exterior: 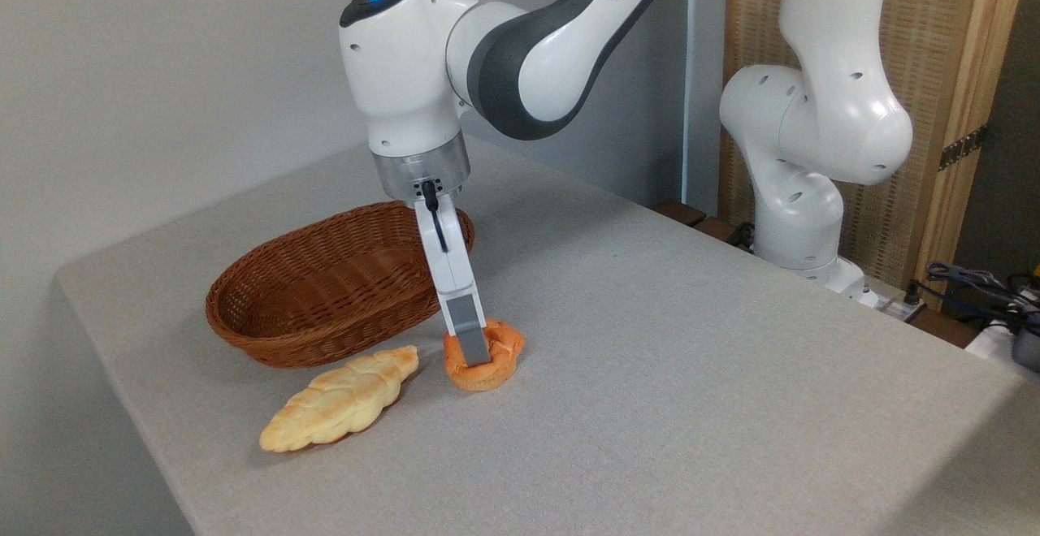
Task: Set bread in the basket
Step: 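Close the gripper on the orange bread roll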
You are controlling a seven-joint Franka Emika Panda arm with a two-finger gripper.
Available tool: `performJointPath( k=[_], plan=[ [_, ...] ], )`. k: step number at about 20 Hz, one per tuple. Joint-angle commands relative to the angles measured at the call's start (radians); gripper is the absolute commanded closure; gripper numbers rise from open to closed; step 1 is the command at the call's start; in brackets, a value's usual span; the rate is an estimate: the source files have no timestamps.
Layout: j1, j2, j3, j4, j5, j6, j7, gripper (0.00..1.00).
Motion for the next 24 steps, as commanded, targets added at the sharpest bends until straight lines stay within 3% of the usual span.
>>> performJointPath(
  k=[1,6,12,17,24],
  plan=[
    [-0.006,-0.016,0.009,-0.021,0.008,0.024,0.023,0.50],
    [-0.006,-0.016,0.009,-0.018,0.007,0.023,0.023,0.51],
    [-0.006,-0.016,0.009,-0.015,0.005,0.015,0.020,0.63],
    [-0.006,-0.017,0.011,-0.010,-0.009,0.012,0.015,0.64],
    [-0.004,-0.016,0.015,0.180,-0.096,-0.235,-0.005,0.70]
  ],
)
